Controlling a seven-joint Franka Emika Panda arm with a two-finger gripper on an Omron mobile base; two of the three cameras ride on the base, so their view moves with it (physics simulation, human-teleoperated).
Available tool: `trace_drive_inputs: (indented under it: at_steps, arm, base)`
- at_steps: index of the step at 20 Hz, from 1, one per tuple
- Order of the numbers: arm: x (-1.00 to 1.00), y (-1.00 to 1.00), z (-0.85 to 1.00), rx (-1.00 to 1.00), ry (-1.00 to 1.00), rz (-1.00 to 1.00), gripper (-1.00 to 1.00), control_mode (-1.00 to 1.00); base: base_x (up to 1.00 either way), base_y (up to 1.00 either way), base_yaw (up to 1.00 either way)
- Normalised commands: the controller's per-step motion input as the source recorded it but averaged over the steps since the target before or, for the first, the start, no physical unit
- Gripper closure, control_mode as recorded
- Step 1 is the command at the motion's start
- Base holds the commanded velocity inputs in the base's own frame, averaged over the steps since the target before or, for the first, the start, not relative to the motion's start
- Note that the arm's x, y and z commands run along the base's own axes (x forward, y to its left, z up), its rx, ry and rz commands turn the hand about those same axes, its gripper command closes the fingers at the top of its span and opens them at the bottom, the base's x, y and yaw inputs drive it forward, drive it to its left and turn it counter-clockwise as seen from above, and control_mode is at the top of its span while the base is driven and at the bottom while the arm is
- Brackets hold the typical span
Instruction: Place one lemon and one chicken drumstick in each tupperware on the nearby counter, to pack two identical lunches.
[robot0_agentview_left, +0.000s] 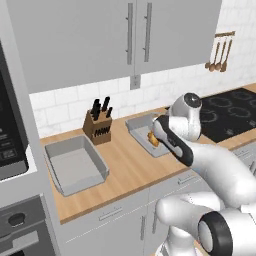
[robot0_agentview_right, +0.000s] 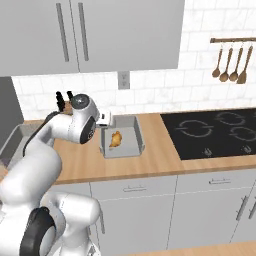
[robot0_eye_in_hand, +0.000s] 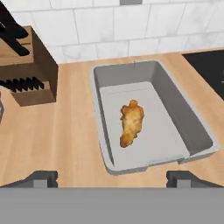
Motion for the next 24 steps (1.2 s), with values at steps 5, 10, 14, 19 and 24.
trace_drive_inputs:
  at_steps: [5,10,14,19,24]
  arm:
    - [-0.95,0.02,0.05,-0.07,-0.15,0.06,-1.0,-1.0]
    - [-0.4,0.03,0.0,-0.03,-0.02,0.07,-1.0,1.0]
    - [0.0,0.0,0.0,0.0,0.0,0.0,-1.0,1.0]
    - [0.0,0.0,0.0,0.0,0.0,0.0,-1.0,1.0]
    - [0.0,0.0,0.0,0.0,0.0,0.0,-1.0,1.0]
  base:
    - [0.0,0.0,0.0]
    - [-0.6,-0.02,0.11]
    - [-1.0,-0.45,0.14]
    - [-1.0,-0.09,0.36]
    - [-1.0,0.49,0.52]
